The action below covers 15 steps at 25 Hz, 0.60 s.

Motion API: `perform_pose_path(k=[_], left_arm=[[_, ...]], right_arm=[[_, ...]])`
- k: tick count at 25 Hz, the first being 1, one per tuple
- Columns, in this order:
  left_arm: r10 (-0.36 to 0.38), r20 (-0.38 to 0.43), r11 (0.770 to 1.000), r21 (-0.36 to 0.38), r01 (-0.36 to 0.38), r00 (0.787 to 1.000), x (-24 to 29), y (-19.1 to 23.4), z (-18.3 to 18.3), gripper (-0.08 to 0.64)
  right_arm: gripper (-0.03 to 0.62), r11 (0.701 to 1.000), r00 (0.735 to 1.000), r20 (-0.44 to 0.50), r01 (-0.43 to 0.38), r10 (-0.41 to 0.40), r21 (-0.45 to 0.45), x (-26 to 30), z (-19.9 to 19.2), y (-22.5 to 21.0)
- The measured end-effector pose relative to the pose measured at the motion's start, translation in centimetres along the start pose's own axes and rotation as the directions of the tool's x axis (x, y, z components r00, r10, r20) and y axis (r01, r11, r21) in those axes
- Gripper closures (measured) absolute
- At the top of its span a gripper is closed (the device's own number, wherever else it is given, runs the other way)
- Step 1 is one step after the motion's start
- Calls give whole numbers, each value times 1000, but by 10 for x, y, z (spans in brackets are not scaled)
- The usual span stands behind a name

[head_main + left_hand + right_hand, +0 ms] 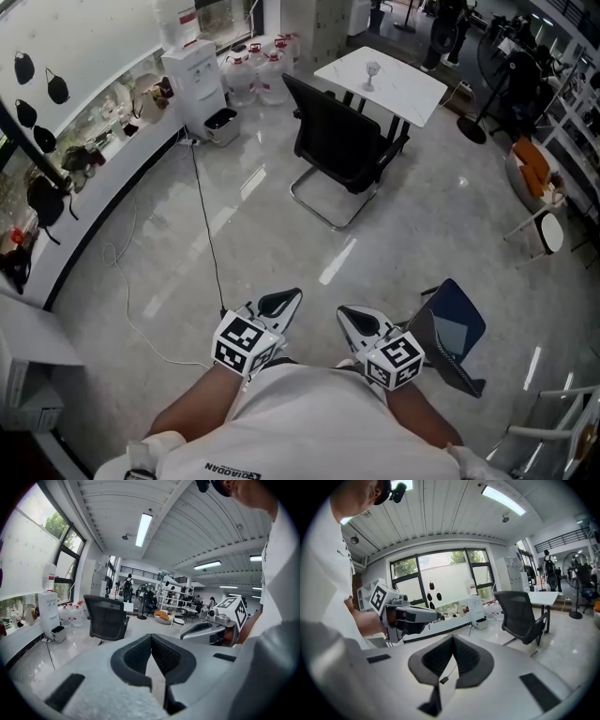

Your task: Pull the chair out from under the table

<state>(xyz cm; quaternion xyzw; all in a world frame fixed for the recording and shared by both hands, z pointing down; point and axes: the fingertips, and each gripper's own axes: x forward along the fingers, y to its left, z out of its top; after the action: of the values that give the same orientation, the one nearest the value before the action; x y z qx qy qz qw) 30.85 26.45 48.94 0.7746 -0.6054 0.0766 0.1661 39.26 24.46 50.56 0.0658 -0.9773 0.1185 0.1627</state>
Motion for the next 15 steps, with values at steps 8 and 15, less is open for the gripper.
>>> perform_pose_path(k=[8, 15], left_arm=[[39, -21, 999, -26, -40, 999, -31, 34, -19, 551], [70, -2, 996, -49, -70, 998, -40, 58, -17, 551]], right_arm=[[586, 999, 999, -6, -35, 35, 17, 35, 0, 26], [586, 998, 998, -24, -64, 64, -10, 60, 13, 27]])
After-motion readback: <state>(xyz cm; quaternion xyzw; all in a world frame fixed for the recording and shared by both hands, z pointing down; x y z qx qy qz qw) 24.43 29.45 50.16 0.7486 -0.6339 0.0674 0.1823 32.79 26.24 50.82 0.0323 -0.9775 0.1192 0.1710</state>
